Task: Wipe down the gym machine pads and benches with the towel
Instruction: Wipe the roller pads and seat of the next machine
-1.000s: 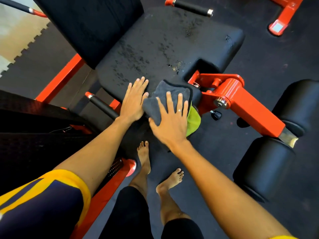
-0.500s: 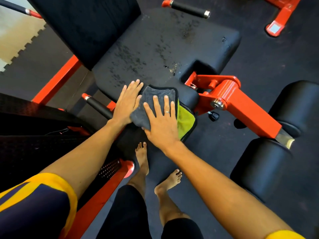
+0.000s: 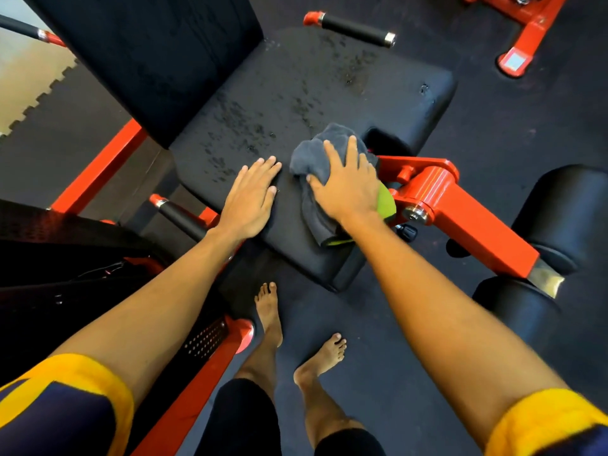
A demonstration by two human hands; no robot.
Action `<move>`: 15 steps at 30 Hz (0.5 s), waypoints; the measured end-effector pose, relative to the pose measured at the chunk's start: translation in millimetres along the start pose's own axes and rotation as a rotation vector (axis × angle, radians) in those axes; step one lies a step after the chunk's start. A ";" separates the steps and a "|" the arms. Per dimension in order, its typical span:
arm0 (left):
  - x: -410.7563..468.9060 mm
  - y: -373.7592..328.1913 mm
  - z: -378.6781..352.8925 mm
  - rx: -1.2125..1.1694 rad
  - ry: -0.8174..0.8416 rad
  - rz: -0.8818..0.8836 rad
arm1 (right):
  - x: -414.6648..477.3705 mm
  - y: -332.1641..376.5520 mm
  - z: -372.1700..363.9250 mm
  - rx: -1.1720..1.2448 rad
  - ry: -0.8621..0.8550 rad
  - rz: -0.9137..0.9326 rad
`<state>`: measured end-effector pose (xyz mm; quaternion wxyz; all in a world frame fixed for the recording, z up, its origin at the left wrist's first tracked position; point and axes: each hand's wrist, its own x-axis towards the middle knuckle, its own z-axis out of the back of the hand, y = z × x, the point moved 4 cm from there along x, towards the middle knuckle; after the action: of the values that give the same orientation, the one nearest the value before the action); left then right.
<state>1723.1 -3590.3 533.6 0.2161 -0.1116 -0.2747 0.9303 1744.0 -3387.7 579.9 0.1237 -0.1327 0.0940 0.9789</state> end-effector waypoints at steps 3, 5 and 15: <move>4.1 -2.4 -0.3 -0.012 -0.005 0.013 | -36.5 20.7 -12.9 -0.043 -0.119 0.077; 16.2 -7.8 -2.1 -0.020 -0.006 0.011 | -27.5 20.9 -14.7 -0.046 -0.090 0.097; 104.5 -35.0 -18.0 -0.111 0.059 -0.029 | 29.3 5.1 1.6 0.163 -0.082 -0.192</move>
<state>1648.8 -3507.1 529.0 0.2312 -0.1469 -0.3208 0.9067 1714.9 -3385.8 573.9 0.2310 -0.0903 0.1549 0.9563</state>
